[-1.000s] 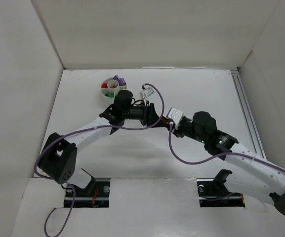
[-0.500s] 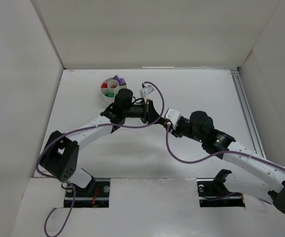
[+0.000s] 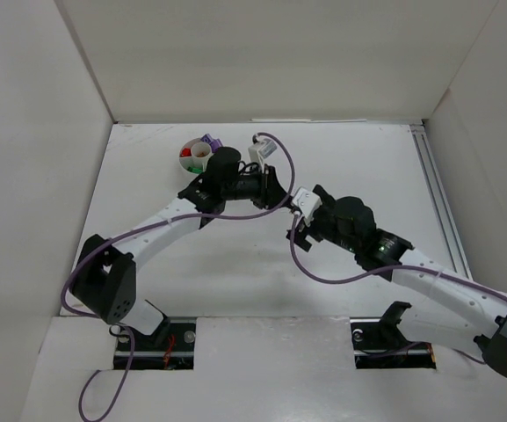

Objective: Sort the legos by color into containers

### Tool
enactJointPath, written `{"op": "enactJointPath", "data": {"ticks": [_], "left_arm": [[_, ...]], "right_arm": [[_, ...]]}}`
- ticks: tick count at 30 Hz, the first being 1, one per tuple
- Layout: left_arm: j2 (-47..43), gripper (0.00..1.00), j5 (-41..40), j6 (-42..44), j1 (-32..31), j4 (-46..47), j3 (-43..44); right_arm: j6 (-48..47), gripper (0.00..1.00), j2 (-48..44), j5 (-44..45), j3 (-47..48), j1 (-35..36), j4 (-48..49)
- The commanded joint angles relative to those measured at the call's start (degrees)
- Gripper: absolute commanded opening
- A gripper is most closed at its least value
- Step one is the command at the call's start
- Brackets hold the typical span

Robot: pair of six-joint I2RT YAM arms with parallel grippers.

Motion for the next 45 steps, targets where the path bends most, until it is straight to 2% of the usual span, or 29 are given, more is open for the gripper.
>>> {"op": "enactJointPath", "data": {"ticks": [1,3,4,6,7,11,16,20,27,36,37,39,41,42,45], "left_arm": [[-1.96,0.00,-13.06,4.56,2.69,-6.93,5.80],[-2.48,0.00,-18.24,5.78,4.97,-10.43,7.03],[-2.48,0.00,-26.36,5.79,7.16,-11.49,7.73],[-2.48,0.00,-32.57,5.79,10.07,-15.09,9.75],[-1.70,0.00,-35.20,5.79,13.47,-17.19,11.76],[2.78,0.00,-38.64,6.31,20.78,-21.68,17.65],[8.85,0.00,-43.21,7.46,24.41,-27.48,27.05],[14.81,0.00,-43.23,8.69,27.04,-30.74,32.77],[20.98,0.00,-42.61,10.53,27.57,-33.03,38.58],[21.77,0.00,-42.61,10.53,27.57,-33.12,37.36],[21.77,0.02,-42.61,10.53,27.57,-33.12,37.36],[21.77,0.17,-42.61,10.53,27.57,-33.65,37.36],[21.77,0.38,-42.09,10.53,27.57,-33.65,37.36],[21.77,0.44,-42.08,10.53,27.57,-33.65,37.36],[20.46,0.44,-40.95,10.53,27.57,-33.65,37.36]], "right_arm": [[1.64,0.99,0.10,3.93,2.89,0.16,3.66],[2.16,0.99,-1.21,5.25,2.37,0.16,2.43],[2.69,0.99,-1.22,6.04,2.37,0.16,2.43],[2.69,0.99,-1.75,8.24,0.97,0.16,0.42],[2.69,0.99,-1.75,9.81,0.96,-1.40,-0.20],[4.71,0.99,-0.44,9.83,0.17,-5.27,-4.51],[5.33,0.99,0.80,9.21,-0.35,-11.25,-7.94],[5.86,0.99,2.12,7.54,-0.36,-14.50,-7.94],[5.86,0.99,3.79,4.73,0.17,-17.23,-7.94],[5.86,0.99,4.32,4.73,0.17,-18.29,-7.94],[5.86,0.99,4.84,4.73,0.17,-18.29,-7.94],[5.86,0.99,4.84,4.21,0.17,-18.29,-7.94],[5.86,0.99,4.84,4.20,0.17,-18.29,-7.94],[5.86,0.99,4.84,4.20,0.17,-18.29,-7.94],[5.86,0.99,4.84,4.20,0.17,-18.29,-7.94]]}}
